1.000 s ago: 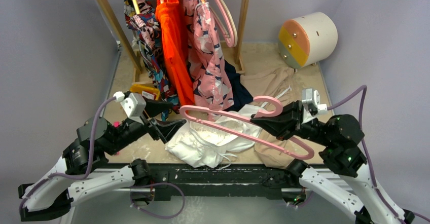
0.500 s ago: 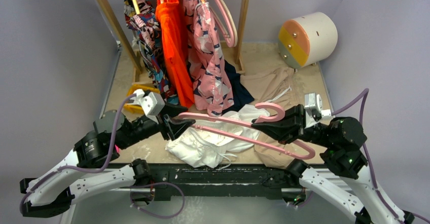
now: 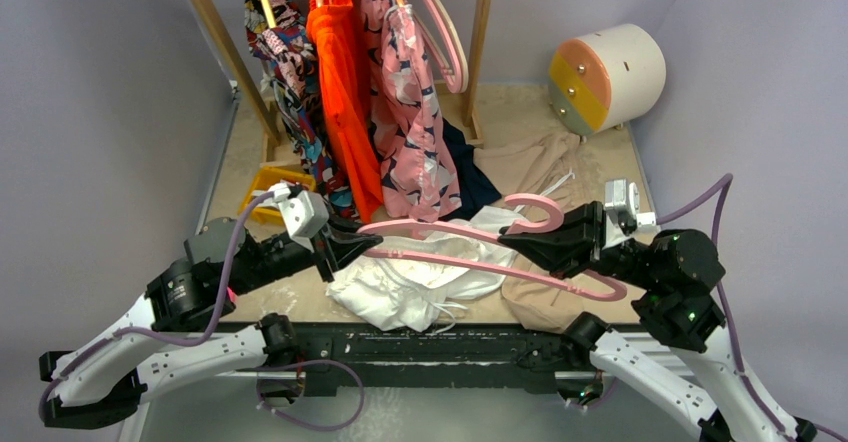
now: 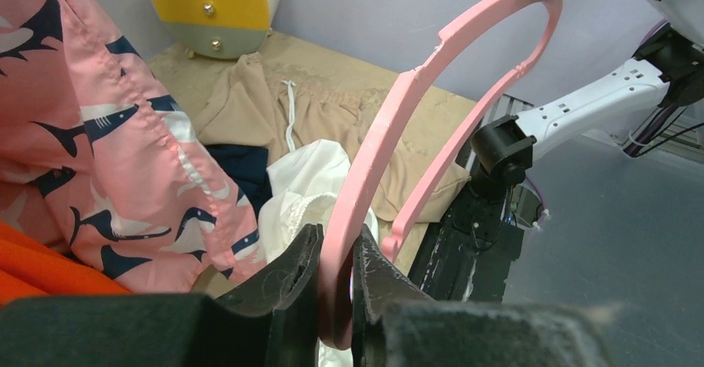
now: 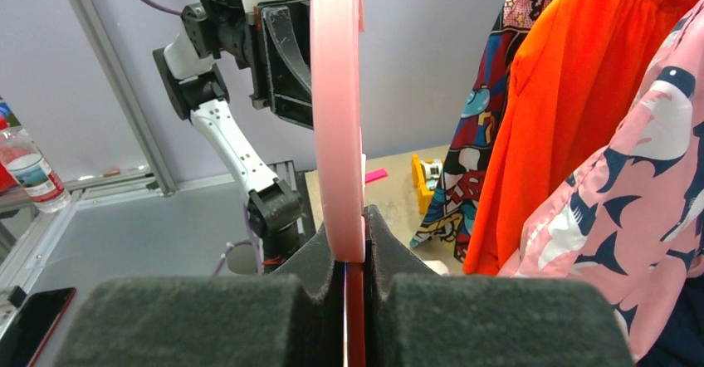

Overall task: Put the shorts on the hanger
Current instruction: Hang the shorts on the hanger.

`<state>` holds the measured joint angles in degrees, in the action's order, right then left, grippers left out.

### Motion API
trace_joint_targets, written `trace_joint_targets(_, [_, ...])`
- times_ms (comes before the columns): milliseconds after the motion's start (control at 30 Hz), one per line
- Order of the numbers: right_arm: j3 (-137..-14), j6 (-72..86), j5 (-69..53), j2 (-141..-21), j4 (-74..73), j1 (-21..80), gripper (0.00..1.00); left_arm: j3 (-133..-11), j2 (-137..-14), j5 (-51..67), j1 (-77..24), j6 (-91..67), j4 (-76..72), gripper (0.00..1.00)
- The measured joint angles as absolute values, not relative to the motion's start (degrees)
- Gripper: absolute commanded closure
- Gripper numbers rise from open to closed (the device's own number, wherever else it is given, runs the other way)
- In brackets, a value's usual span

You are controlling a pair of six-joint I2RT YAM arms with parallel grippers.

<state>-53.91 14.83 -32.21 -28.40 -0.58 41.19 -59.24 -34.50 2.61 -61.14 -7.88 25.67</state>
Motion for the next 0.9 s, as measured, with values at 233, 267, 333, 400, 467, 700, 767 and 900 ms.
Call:
trace_joint_targets(233, [-57.0,13.6,-32.6,-31.2,-3.3,41.2,0.84,-59.4,-34.5,1.7,-61.1,-7.7,26.6,1.0])
trace_joint_targets(267, [-57.5,13.4,-32.6,-31.6,-3.7,41.2,0.84,-59.4,-34.5,1.7,-61.1,-7.7,26.6,1.0])
trace_joint_targets(333, [-57.9,13.0,-32.9,-32.6,-4.6,41.2,0.81,-59.5,-34.6,2.3,-61.3,-7.4,26.4,1.0])
trace_joint_targets(400, [-57.9,12.8,-33.3,-33.5,-5.5,41.2,0.8,-59.6,-34.8,2.7,-61.3,-6.9,26.6,1.0])
trace_joint_targets(467, [-57.9,12.6,-33.6,-34.3,-6.4,41.2,0.83,-59.6,-35.1,2.7,-61.3,-6.5,27.0,1.0])
trace_joint_targets(700, [-58.0,12.4,-34.1,-34.5,-7.1,41.2,0.73,-59.8,-35.4,2.7,-61.2,-6.3,28.0,1.0])
trace_joint_targets(767, [-58.0,12.3,-34.2,-34.5,-7.3,41.3,0.73,-59.9,-35.4,2.6,-61.2,-6.3,28.0,1.0])
trace_joint_targets(900, [-58.3,12.0,-34.2,-34.5,-8.2,41.3,0.81,-59.9,-35.2,2.7,-61.2,-6.3,27.9,1.0])
